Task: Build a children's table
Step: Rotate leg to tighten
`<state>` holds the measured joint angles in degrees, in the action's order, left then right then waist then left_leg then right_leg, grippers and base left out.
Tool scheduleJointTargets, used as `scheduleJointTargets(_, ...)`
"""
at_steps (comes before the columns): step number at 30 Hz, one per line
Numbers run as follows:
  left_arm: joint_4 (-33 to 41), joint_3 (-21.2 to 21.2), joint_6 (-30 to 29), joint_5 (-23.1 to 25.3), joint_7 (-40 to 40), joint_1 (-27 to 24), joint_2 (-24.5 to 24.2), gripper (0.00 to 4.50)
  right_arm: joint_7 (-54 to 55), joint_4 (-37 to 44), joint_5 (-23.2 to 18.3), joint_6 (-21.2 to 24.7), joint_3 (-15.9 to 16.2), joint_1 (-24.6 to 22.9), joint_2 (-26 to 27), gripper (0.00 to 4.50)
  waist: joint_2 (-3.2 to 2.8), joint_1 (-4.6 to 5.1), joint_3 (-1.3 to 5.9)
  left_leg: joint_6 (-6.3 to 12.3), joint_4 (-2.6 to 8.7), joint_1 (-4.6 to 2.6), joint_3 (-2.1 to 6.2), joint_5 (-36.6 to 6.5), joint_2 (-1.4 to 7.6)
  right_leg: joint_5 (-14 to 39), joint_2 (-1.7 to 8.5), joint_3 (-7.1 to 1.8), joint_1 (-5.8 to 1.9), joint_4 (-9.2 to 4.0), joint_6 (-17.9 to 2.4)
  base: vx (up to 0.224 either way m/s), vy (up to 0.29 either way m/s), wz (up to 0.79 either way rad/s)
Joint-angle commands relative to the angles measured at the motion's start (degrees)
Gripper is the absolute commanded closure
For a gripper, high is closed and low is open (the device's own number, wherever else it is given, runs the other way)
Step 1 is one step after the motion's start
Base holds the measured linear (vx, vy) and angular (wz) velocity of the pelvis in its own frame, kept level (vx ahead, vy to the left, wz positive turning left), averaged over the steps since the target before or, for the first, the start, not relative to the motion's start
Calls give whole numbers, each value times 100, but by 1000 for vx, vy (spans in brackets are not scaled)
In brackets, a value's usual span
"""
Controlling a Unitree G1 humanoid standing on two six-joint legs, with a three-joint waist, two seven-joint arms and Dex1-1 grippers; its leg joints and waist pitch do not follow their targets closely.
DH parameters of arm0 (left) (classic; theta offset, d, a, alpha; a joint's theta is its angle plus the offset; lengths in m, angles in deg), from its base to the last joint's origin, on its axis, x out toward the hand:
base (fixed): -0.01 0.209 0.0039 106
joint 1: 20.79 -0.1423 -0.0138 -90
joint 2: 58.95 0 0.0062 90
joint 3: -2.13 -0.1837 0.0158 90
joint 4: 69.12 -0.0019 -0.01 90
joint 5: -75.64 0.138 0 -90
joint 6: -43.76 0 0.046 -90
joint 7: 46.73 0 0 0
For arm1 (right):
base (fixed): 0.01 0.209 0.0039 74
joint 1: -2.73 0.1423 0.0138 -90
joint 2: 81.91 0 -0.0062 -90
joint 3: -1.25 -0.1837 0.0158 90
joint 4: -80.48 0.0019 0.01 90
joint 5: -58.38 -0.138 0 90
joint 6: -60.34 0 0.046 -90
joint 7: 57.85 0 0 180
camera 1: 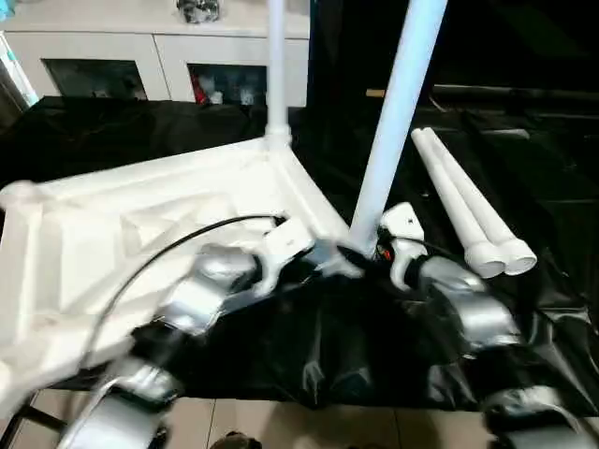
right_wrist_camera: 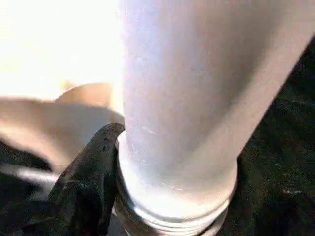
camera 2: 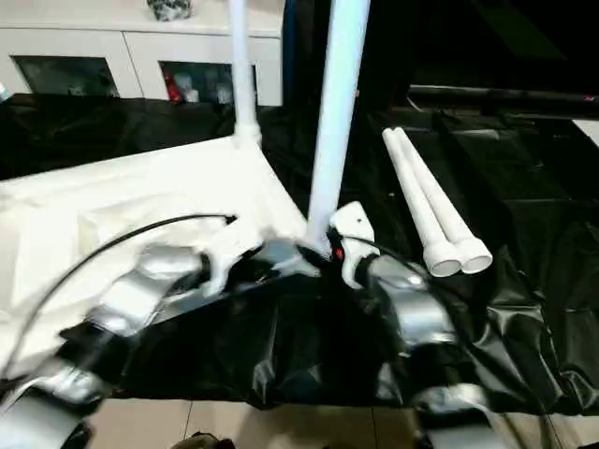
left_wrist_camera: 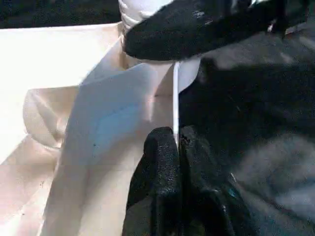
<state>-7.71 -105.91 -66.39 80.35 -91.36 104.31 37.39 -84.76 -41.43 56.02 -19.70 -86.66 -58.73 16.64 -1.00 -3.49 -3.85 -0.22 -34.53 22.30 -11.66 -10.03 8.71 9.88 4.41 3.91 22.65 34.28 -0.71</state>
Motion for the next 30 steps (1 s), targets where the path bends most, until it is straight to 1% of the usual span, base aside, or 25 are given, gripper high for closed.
scheduleJointTargets(1, -148, 18, -67, 34, 582, 317, 423, 450, 556, -293, 36, 153, 199, 94, 518, 176, 34, 29, 408, -75, 450, -186, 265, -1599, 459, 2065, 515, -310, -153, -495, -1100, 0, 0, 0)
scheduleJointTargets(2, -192, 12, -71, 55, 641, 343, 492, 450, 761, -394, 48, 150, 156, 153, 625, 176, 25, 22, 412, -88, 446, -193, 271, -1633, 456, 2089, 527, -310, -160, -508, -1088, 0, 0, 0)
scheduleJointTargets(3, -192, 12, -71, 55, 641, 343, 492, 450, 761, -394, 48, 150, 156, 153, 625, 176, 34, 29, 410, -89, 449, -190, 270, -1653, 454, 2110, 527, -309, -159, -514, -1081, 0, 0, 0)
scheduleJointTargets(4, -246, -5, -42, 82, 662, 368, 560, 450, 929, -514, 31, 118, 85, 226, 760, 176, 38, 23, 418, -78, 449, -184, 276, -1663, 457, 2113, 534, -304, -178, -515, -1052, 0, 0, 0)
scheduleJointTargets(5, -246, -5, -40, 82, 660, 368, 561, 450, 932, -516, 30, 112, 82, 228, 764, 176, 26, 34, 418, -66, 457, -175, 277, -1645, 459, 2021, 524, -306, -175, -509, -1053, 0, 0, 0)
scheduleJointTargets(6, -277, -12, 32, 61, 604, 371, 595, 450, 960, -578, -38, -39, -22, 284, 887, 141, 7, 29, 426, -64, 459, -183, 275, -1643, 466, 1921, 522, -308, -172, -500, -1061, 0, 0, 0)
scheduleJointTargets(7, -277, -12, 32, 61, 604, 371, 595, 450, 960, -578, -38, -39, -22, 284, 887, 120, 15, 35, 427, -56, 458, -179, 273, -1650, 464, 1871, 522, -309, -174, -496, -1076, 0, 0, 0)
scheduleJointTargets(8, -258, -20, 94, 35, 526, 353, 575, 450, 890, -562, -80, -81, -49, 293, 915, 106, 22, 31, 428, -37, 465, -166, 274, -1628, 464, 1794, 523, -306, -194, -486, -1093, 0, 0, 0)
scheduleJointTargets(9, -193, -40, 169, 15, 409, 306, 503, 450, 739, -498, -150, -94, -67, 279, 901, 101, 17, 31, 428, -25, 462, -171, 269, -1633, 466, 1770, 526, -311, -186, -485, -1102, 0, 0, 0)
scheduleJointTargets(10, -157, -52, 219, 7, 338, 277, 454, 450, 657, -465, -193, -99, -73, 274, 893, 91, 19, 31, 427, 5, 462, -159, 274, -1619, 466, 1751, 532, -311, -202, -482, -1112, 0, 0, 0)
scheduleJointTargets(11, -91, -67, 264, -19, 204, 223, 369, 450, 545, -401, -158, -133, 1, 252, 819, 91, 18, 27, 432, 24, 459, -166, 266, -1585, 468, 1702, 528, -313, -196, -480, -1129, 0, 0, 0)
scheduleJointTargets(12, 45, -98, 381, -72, -43, 117, 215, 450, 284, -280, -96, -152, 137, 203, 636, 68, 21, 22, 435, 36, 459, -155, 272, -1553, 467, 1659, 531, -309, -209, -467, -1139, 0, 0, 0)
scheduleJointTargets(13, 94, -107, 422, -93, -128, 80, 165, 450, 177, -234, -85, -152, 180, 184, 569, 61, 29, 34, 438, 78, 461, -117, 275, -1475, 463, 1570, 531, -302, -246, -449, -1137, 0, 0, 0)
scheduleJointTargets(14, 144, -111, 400, -112, -196, 45, 122, 450, 76, -183, -84, -155, 213, 166, 504, 61, 28, 39, 442, 100, 461, -106, 278, -1420, 467, 1497, 531, -301, -255, -435, -1144, 0, 0, 0)
scheduleJointTargets(16, 206, -115, 378, -128, -292, 1, 64, 450, -51, -121, -73, -160, 261, 147, 414, 57, 28, 43, 447, 155, 436, -141, 250, -1332, 471, 1365, 528, -316, -222, -425, -1236, 0, 0, 0)
scheduleJointTargets(19, 396, -164, 522, -192, -674, -142, -144, 450, -655, 168, -23, -94, 471, 69, 29, 57, 28, 13, 447, 215, 427, -127, 248, -1216, 476, 1268, 515, -304, -250, -405, -1278, 0, 0, 0)
scheduleJointTargets(20, 480, -194, 646, -241, -901, -214, -257, 450, -1014, 330, -21, -56, 561, 22, -183, 57, 36, 13, 448, 237, 424, -127, 240, -1186, 476, 1224, 515, -312, -242, -401, -1281, 0, 0, 0)
scheduleJointTargets(21, 528, -222, 682, -269, -1040, -248, -325, 450, -1257, 420, -49, -35, 606, -8, -313, 57, 26, 10, 448, 288, 422, -131, 235, -1166, 482, 1124, 500, -312, -238, -385, -1310, 0, 0, 0)
scheduleJointTargets(22, 582, -253, 729, -295, -1189, -285, -399, 450, -1519, 517, -71, -32, 658, -42, -455, 57, 24, 0, 449, 290, 420, -138, 241, -1172, 488, 1111, 507, -311, -241, -384, -1316, 0, 0, 0)
scheduleJointTargets(23, 613, -266, 750, -311, -1266, -307, -437, 450, -1643, 565, -79, -27, 681, -58, -524, 57, 53, 5, 441, 300, 423, -133, 238, -1184, 486, 1139, 499, -308, -246, -385, -1315, 0, 0, 0)
scheduleJointTargets(25, 683, -289, 773, -338, -1412, -353, -513, 450, -1903, 671, -121, 4, 723, -91, -660, 57, 42, 10, 426, 270, 427, -147, 231, -1304, 490, 1377, 509, -317, -218, -409, -1305, 0, 0, 0)
scheduleJointTargets(26, 710, -296, 781, -343, -1461, -369, -539, 450, -2004, 711, -143, 20, 735, -102, -707, 57, 42, 5, 425, 247, 430, -147, 239, -1321, 490, 1436, 510, -313, -227, -411, -1299, 0, 0, 0)
scheduleJointTargets(27, 848, -341, 792, -388, -1685, -451, -659, 450, -2398, 845, -246, 26, 800, -136, -893, 57, 66, 2, 420, 208, 430, -159, 240, -1405, 495, 1609, 518, -317, -217, -429, -1276, 0, 0, 0)
scheduleJointTargets(29, 961, -368, 795, -430, -1839, -513, -746, 450, -2653, 935, -328, 45, 859, -158, -1016, 57, 60, -8, 417, 212, 435, -152, 248, -1398, 505, 1638, 523, -319, -226, -423, -1254, 0, 0, 0)
scheduleJointTargets(30, 1015, -379, 789, -447, -1902, -540, -791, 450, -2777, 993, -375, 71, 890, -171, -1072, 73, 62, -7, 415, 222, 436, -155, 245, -1428, 506, 1691, 515, -318, -210, -426, -1235, 0, 0, 0)
